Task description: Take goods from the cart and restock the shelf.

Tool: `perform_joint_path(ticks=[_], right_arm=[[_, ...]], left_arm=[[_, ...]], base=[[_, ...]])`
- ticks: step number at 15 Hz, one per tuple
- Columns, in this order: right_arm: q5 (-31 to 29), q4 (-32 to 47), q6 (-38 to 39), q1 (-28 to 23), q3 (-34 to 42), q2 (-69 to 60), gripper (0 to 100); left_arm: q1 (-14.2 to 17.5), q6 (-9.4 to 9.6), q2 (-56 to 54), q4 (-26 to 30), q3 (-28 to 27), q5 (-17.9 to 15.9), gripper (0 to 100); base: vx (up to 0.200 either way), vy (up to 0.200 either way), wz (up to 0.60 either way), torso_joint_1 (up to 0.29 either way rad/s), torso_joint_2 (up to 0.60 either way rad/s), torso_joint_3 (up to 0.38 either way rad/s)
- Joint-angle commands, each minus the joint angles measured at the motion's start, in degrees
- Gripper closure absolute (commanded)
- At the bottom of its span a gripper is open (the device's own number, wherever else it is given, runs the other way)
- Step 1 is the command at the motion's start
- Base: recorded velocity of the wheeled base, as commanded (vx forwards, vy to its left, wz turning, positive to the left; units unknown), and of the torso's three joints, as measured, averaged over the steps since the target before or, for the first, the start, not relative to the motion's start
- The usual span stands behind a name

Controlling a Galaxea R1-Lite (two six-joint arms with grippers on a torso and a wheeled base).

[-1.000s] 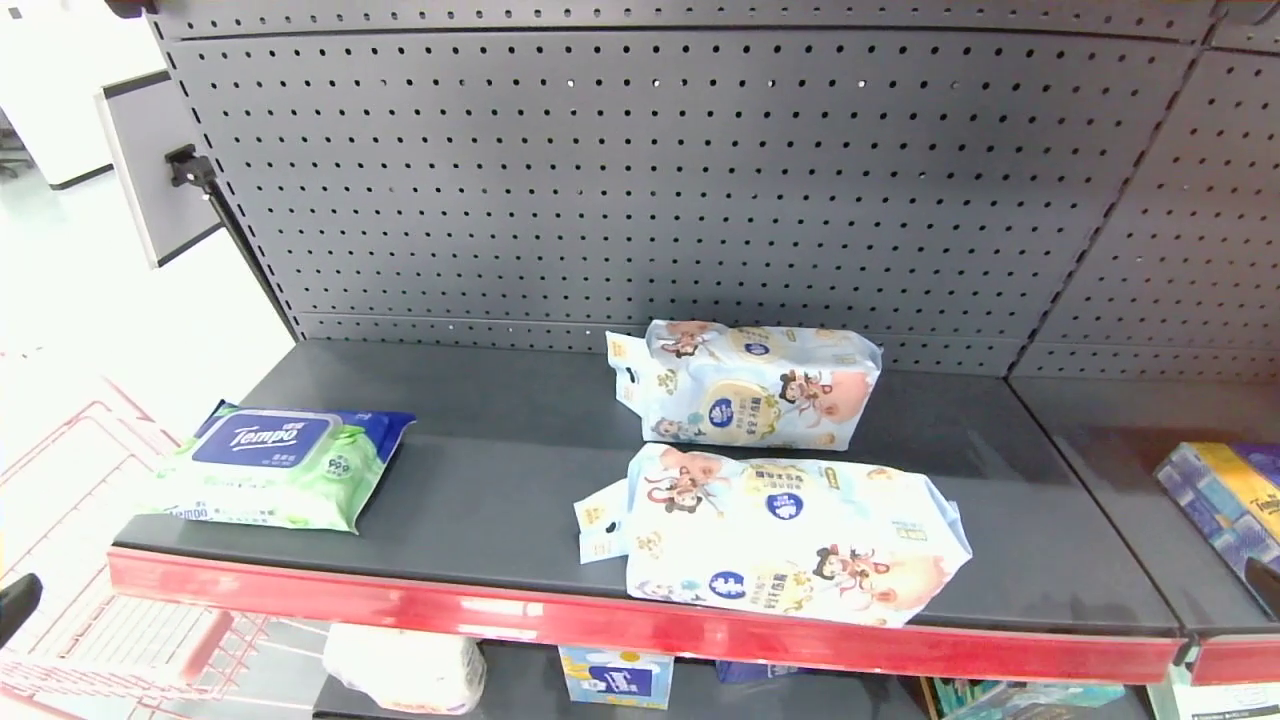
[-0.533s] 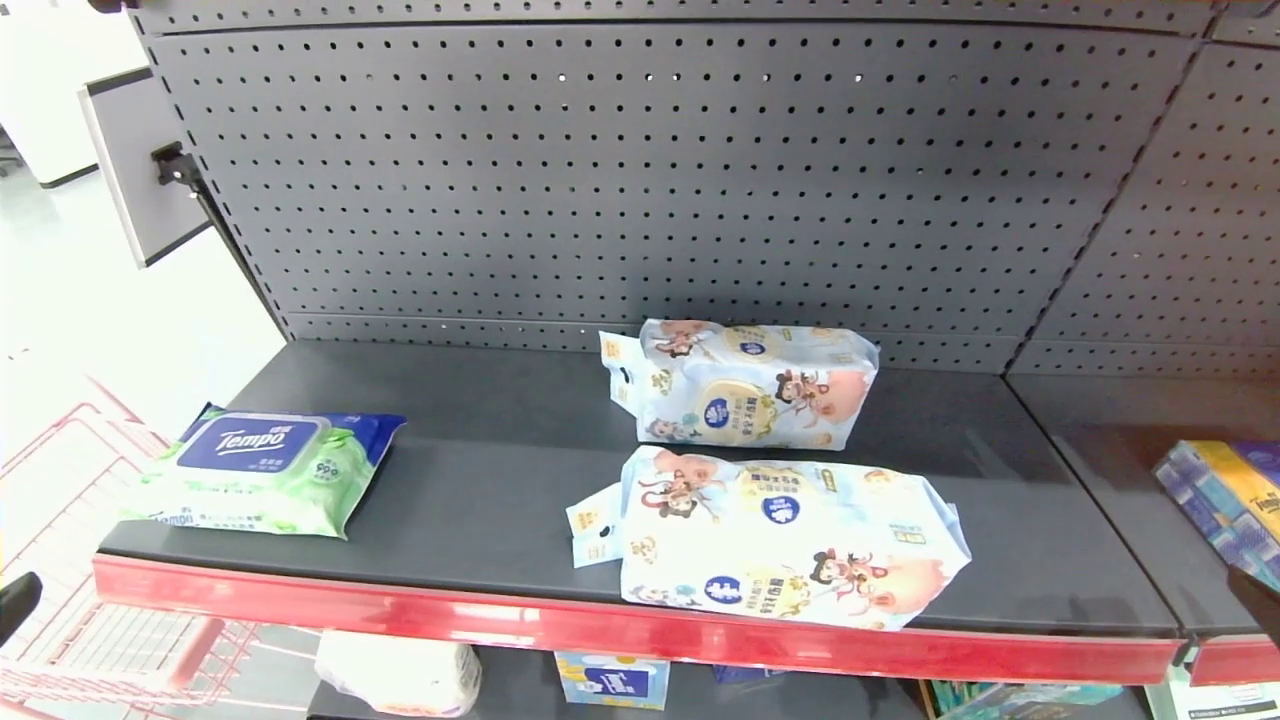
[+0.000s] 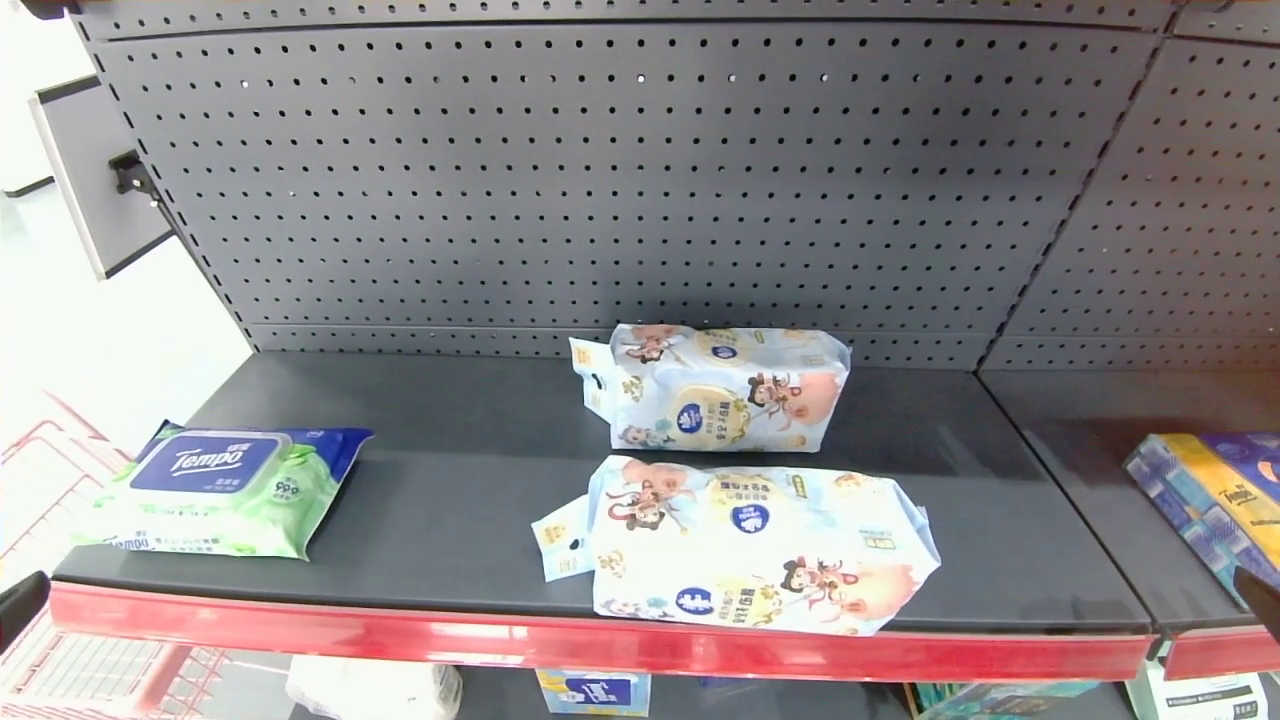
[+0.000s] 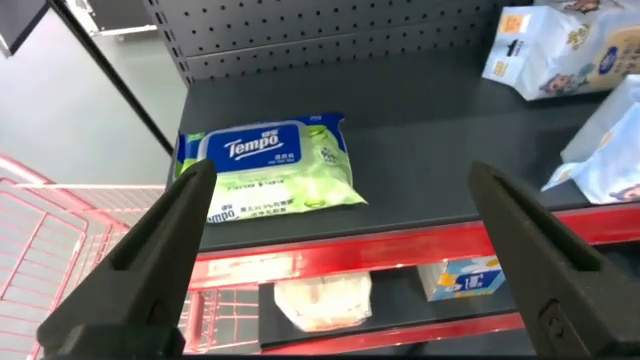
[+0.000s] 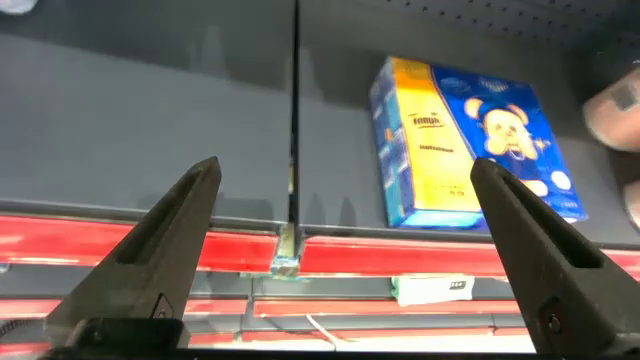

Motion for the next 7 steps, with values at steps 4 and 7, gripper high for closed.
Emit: perform_joint_path(ticks=[4,7], right_arm=[[0.0,-0.1,0.2,-0.1,-0.1,-0.6,0],[-0.1,-0.4,0.2,-0.2,-0.1,-0.6,0]], left_arm=[[0.0,0.01,-0.1,0.0,0.0,0.0,0],[0.0,0.01,-0.7,0.1,0.0,0.0,0]], base=[[0.0,0.0,0.0,0.0,0.0,0.0],[0.0,0.0,0.0,0.0,0.0,0.0]])
